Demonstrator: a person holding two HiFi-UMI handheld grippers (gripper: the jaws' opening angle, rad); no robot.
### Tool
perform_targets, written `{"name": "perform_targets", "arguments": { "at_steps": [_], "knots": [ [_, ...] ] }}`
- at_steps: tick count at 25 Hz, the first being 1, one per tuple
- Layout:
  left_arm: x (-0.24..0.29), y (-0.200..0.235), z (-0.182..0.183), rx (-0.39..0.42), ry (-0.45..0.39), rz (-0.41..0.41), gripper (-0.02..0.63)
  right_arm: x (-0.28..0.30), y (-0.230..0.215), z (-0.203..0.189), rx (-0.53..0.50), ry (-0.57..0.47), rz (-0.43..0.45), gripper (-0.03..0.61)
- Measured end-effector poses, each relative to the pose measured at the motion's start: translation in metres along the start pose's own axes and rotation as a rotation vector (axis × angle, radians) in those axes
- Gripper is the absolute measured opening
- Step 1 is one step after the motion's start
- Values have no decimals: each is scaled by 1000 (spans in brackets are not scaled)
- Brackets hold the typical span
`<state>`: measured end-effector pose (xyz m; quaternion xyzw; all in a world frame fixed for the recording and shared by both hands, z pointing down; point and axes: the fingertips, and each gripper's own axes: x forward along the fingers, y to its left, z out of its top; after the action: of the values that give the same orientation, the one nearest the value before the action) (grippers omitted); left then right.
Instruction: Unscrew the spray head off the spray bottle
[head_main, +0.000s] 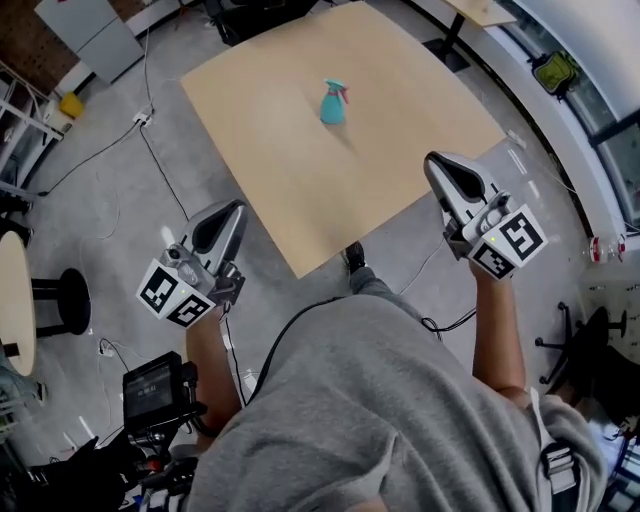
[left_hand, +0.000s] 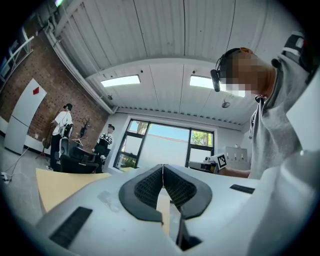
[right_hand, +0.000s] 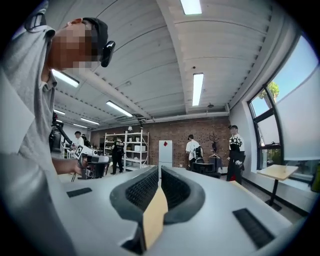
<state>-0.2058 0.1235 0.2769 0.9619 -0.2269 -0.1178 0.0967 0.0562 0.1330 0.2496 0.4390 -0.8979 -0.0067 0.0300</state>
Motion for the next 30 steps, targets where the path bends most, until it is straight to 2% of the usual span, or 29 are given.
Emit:
{"name": "perform_targets", "arguments": {
  "at_steps": [3, 7, 9, 14, 17, 20, 23, 28, 30],
  "knots": [
    [43, 29, -9, -8, 9, 21, 5, 34, -45, -17, 18, 25, 52, 8],
    [140, 85, -29, -10, 3, 56, 5, 91, -146, -49, 27, 63, 129, 8],
    [171, 105, -36, -7, -6, 73, 5, 113, -175, -59, 30, 79, 166, 8],
    [189, 120, -35, 9, -21, 104, 5, 152, -179, -69, 52, 128, 251, 22],
    [196, 133, -48, 5, -4, 129, 5, 178, -180, -86, 73, 172, 306, 105],
    [221, 158, -63, -4, 22, 162, 5, 212, -207, -106, 88, 218, 343, 140],
    [252, 183, -80, -13, 59, 197, 6, 246, -240, -131, 80, 277, 365, 156],
    [264, 208, -103, -27, 99, 232, 8, 294, -253, -184, 36, 405, 369, 164],
    [269, 215, -115, -30, 120, 233, 27, 310, -258, -207, 20, 458, 362, 169]
  ]
}}
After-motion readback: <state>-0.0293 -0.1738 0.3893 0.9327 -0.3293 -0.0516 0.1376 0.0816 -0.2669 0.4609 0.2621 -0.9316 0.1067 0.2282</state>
